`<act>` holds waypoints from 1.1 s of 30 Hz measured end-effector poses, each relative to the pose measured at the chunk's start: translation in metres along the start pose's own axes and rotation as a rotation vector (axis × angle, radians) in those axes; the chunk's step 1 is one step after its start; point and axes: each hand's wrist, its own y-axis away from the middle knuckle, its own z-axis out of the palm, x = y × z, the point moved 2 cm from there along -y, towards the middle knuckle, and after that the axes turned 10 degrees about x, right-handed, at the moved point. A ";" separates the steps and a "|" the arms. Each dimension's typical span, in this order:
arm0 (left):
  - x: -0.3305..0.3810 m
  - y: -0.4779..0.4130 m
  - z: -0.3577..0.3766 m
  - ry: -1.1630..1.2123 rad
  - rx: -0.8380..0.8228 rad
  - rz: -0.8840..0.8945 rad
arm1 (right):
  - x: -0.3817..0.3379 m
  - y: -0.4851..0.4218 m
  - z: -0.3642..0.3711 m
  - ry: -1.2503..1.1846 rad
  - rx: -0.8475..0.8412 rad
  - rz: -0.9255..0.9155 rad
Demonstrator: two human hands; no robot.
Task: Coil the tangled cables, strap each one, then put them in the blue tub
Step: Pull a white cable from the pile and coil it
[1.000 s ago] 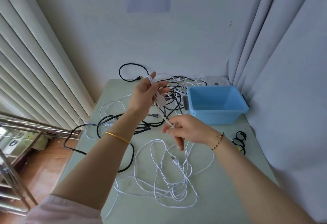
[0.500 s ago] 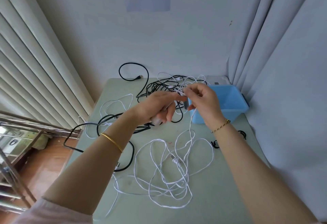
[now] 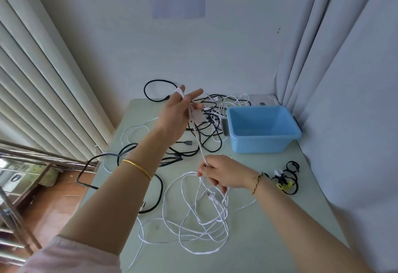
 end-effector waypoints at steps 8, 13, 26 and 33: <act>-0.018 0.011 -0.015 -0.909 -0.110 0.150 | -0.039 0.004 -0.057 0.087 0.456 -0.267; -0.009 0.030 0.004 -0.920 -0.381 0.004 | -0.025 -0.013 -0.078 -0.082 0.782 -0.248; 0.001 0.016 0.014 0.285 -0.320 -0.323 | 0.025 -0.023 0.007 -0.259 0.271 -0.043; -0.007 0.000 -0.015 -0.063 -0.012 0.022 | -0.001 0.002 0.000 -0.248 0.012 -0.038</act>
